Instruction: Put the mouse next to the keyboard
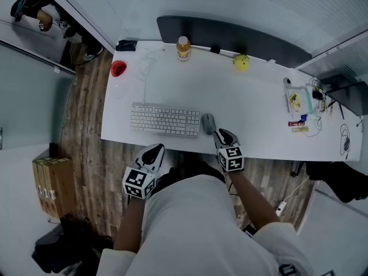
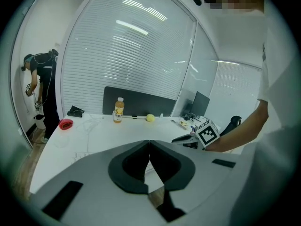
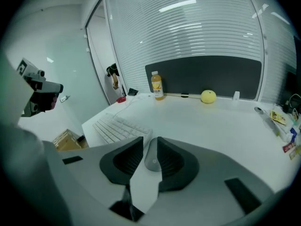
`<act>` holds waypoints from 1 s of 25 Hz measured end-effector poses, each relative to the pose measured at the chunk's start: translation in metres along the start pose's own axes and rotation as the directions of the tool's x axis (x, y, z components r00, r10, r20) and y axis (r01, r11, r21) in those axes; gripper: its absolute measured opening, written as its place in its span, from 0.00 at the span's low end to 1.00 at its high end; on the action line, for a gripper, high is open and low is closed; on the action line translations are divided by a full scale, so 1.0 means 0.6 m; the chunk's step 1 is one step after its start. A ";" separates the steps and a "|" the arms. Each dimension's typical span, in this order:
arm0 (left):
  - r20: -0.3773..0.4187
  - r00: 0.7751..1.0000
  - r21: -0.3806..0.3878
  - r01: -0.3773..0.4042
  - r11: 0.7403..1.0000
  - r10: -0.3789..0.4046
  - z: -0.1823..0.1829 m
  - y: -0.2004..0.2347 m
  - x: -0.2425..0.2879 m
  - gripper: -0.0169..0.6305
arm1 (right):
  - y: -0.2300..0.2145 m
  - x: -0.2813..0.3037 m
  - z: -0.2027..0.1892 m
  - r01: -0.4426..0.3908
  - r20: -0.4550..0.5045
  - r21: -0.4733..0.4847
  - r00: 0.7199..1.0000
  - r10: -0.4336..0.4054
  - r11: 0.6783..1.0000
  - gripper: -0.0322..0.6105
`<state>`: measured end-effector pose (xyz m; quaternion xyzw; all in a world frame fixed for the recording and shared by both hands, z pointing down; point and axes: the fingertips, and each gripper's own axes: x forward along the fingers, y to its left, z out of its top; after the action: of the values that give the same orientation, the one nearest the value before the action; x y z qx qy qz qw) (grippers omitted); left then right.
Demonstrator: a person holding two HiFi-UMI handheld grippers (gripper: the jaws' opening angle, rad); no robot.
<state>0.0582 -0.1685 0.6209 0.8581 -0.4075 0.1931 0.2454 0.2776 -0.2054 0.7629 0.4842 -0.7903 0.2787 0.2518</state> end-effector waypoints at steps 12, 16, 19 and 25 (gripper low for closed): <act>0.067 0.998 -0.007 0.002 1.000 -0.002 -0.067 -0.010 -0.139 0.05 | 0.086 -0.121 0.008 0.060 0.119 -0.028 0.991 -0.056 0.998 0.13; 0.088 0.996 0.000 0.013 1.000 -0.013 -0.087 -0.020 -0.188 0.05 | 0.125 -0.172 0.004 0.068 0.158 -0.032 0.985 -0.062 0.997 0.12; 0.104 0.994 0.012 0.029 1.000 -0.030 -0.099 -0.034 -0.214 0.05 | 0.146 -0.217 0.005 0.077 0.200 -0.021 0.977 -0.071 0.997 0.12; 0.123 0.991 0.022 0.055 0.998 -0.057 -0.120 -0.055 -0.247 0.05 | 0.192 -0.308 -0.001 0.079 0.262 -0.001 0.962 -0.076 0.997 0.12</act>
<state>-0.0129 -0.0191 0.5913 0.8818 -0.3960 0.1364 0.2169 0.2483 -0.0461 0.6173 0.5457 -0.7987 0.1977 0.1585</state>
